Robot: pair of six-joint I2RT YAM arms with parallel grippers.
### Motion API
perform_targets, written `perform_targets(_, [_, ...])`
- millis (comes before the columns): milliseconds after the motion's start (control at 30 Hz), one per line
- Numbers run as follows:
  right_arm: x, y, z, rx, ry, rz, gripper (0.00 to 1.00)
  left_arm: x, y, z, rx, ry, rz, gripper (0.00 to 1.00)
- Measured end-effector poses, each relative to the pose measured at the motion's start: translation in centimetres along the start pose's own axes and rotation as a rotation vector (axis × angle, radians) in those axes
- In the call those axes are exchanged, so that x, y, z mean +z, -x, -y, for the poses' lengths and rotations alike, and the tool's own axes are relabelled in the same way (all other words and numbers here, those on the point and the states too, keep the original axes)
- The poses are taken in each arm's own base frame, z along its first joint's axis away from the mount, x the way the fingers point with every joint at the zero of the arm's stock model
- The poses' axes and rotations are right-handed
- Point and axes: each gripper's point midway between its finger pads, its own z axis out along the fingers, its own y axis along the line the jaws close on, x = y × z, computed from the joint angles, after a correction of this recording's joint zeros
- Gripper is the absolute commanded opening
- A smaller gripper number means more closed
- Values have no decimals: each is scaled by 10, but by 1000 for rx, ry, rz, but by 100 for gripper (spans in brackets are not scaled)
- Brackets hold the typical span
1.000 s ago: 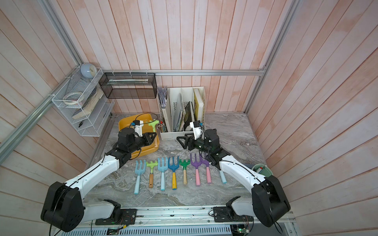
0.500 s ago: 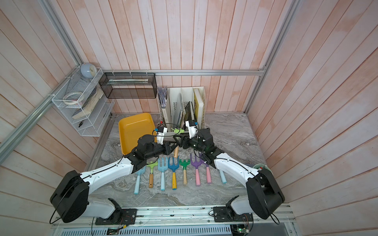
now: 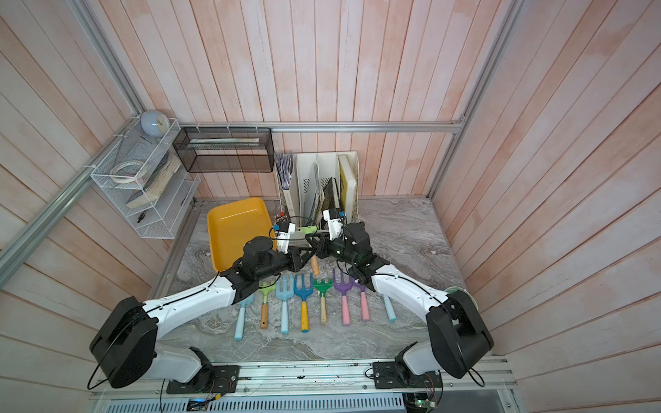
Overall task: Take the hand rake out of the storage box
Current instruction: Place the rake at the center of the board.
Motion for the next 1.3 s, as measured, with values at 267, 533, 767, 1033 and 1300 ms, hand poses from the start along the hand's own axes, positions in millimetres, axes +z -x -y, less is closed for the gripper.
perform_targets(267, [-47,14,88,30,-298,-20,0,-42,42,-12,-11,-21,135,100])
perform_targets(533, [-171,33,172,-77,-714,-55,0,-130,83,-70,-4,114,327,100])
perform_targets(767, [-215,-5,221,-111,-841,-206,0,-183,83,-104,-13,221,422,100])
perform_targets(1033, [-216,-78,259,-45,-810,-457,0,-185,73,-110,-19,255,388,100])
perform_targets(1300, [-213,-120,276,66,-728,-587,0,-185,68,-104,13,278,377,100])
